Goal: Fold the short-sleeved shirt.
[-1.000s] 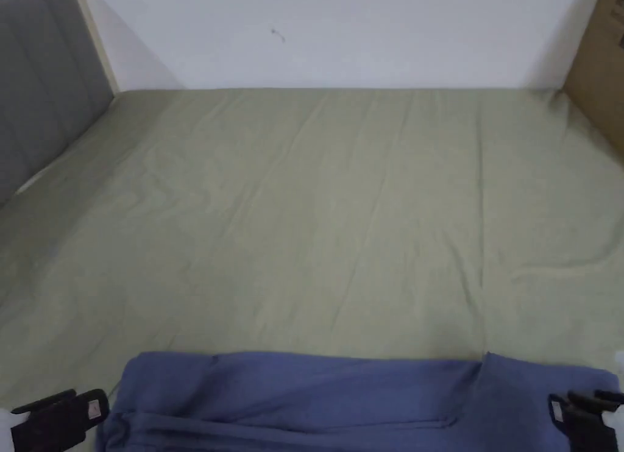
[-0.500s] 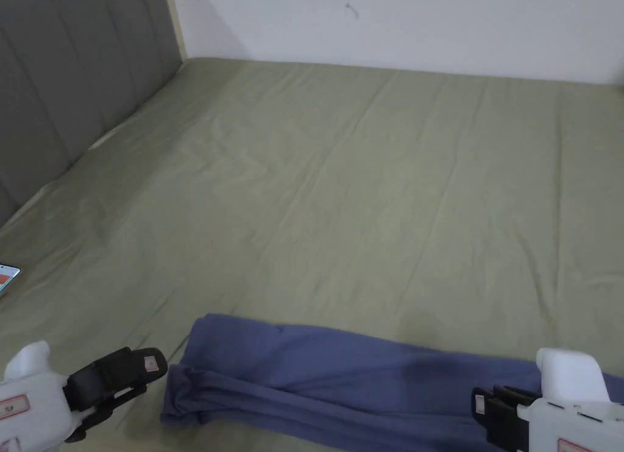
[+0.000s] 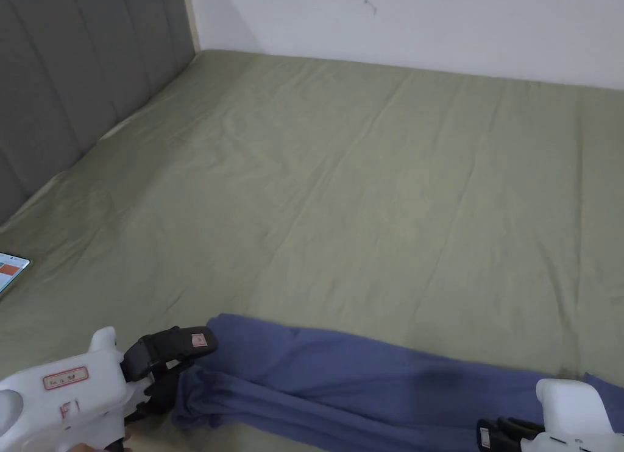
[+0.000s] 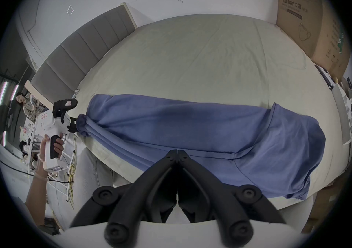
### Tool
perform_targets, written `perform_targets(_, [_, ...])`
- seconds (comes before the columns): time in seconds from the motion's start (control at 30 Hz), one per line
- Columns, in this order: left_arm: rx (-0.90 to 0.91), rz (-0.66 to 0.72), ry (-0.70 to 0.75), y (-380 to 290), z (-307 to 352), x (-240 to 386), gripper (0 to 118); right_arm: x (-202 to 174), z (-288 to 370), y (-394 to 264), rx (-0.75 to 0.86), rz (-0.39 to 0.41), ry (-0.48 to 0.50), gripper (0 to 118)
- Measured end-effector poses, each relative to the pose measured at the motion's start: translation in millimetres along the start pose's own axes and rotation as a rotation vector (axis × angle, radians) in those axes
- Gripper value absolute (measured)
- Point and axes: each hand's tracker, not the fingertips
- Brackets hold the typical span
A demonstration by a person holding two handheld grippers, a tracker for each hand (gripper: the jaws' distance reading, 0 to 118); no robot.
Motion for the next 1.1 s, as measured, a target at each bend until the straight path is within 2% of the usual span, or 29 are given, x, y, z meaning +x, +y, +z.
perform_targets(0.1, [-0.022,-0.010,0.000,0.2,-14.7,3.9,107,-1.3,-2.6,-2.8,-0.009,-0.025,0.007,0])
perform_targets(0.17, [-0.044,-0.096,0.099,-1.3,-12.7,19.8,101,-2.1,-1.3,-3.1,-0.012,-0.035,0.020,0])
perform_targets(0.2, [-0.050,-0.133,0.153,-1.4,-12.1,23.5,85,-2.4,-0.4,-3.6,-0.010,-0.033,0.021,0])
perform_targets(0.23, [-0.047,-0.163,0.224,-1.8,-11.3,25.0,61,-2.6,0.8,-4.0,-0.007,-0.027,0.021,0])
perform_targets(0.27, [-0.043,-0.171,0.320,-1.9,-13.2,27.7,26,-2.4,1.7,-4.3,-0.005,-0.020,0.018,0])
perform_targets(0.3, [-0.075,-0.145,0.312,-2.1,-14.4,22.6,9,-2.0,3.2,-3.9,-0.004,-0.018,0.015,0])
perform_targets(0.33, [-0.074,-0.099,0.209,-3.6,-12.7,21.9,9,0.1,4.3,-4.1,-0.002,-0.020,0.013,0])
perform_targets(0.37, [-0.049,-0.107,0.234,-6.4,-9.6,28.2,9,2.4,5.5,-4.4,0.001,-0.029,0.012,0])
perform_targets(0.5, [-0.039,-0.272,0.319,-9.6,-7.4,63.4,8,13.7,13.4,-4.7,0.025,-0.086,0.017,0])
perform_targets(0.53, [-0.036,-0.287,0.301,2.2,-5.1,61.9,8,17.0,15.2,-5.1,0.029,-0.091,0.017,0])
perform_targets(0.7, [-0.007,-0.427,0.205,-21.2,3.7,143.9,8,36.4,26.5,-9.1,0.062,-0.144,0.007,0])
perform_targets(0.8, [-0.085,-0.525,0.144,-41.1,-7.3,182.4,8,48.5,32.6,-14.4,0.080,-0.181,0.011,0])
perform_targets(1.0, [-0.286,-0.627,0.025,-107.4,-83.7,241.0,8,75.1,47.4,-26.7,0.120,-0.249,0.001,0])
perform_targets(1.1, [-0.386,-0.645,0.082,-135.7,-140.7,246.1,8,88.7,56.7,-34.2,0.136,-0.283,-0.004,0])
